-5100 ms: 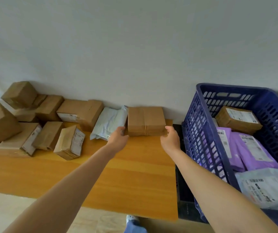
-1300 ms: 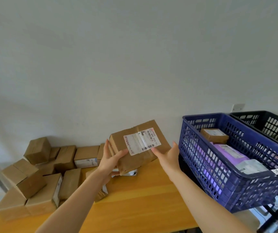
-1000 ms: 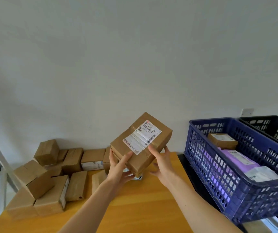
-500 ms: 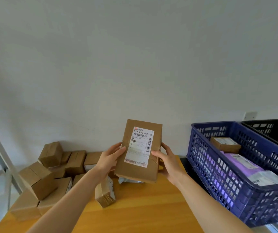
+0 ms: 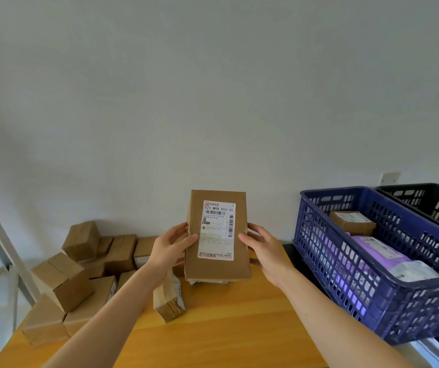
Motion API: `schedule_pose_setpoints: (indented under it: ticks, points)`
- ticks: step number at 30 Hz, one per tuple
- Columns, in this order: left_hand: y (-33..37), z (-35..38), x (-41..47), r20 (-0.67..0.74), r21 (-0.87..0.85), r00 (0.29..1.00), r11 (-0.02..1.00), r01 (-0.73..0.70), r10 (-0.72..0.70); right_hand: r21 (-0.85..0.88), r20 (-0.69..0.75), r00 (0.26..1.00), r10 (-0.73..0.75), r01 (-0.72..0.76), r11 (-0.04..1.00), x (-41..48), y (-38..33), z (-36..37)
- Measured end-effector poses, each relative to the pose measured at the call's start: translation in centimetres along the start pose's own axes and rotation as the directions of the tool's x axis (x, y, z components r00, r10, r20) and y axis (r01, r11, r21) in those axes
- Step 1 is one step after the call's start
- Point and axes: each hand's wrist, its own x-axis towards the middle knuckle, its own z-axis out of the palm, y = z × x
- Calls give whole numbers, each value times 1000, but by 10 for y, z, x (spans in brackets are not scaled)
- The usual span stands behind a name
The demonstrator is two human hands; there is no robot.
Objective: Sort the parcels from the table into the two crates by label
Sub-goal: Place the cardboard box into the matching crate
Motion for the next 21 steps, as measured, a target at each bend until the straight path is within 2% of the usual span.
schedule_pose_setpoints:
  ticks: [10,21]
  points:
    - [-17,24,11,114,-45,993,999,16,-11,-48,-104,994,-10,5,999,-17,6,-20]
    - [-42,117,12,343,-93,933,985,147,-107,-63,-332,943,26,-50,997,-53,22,-99]
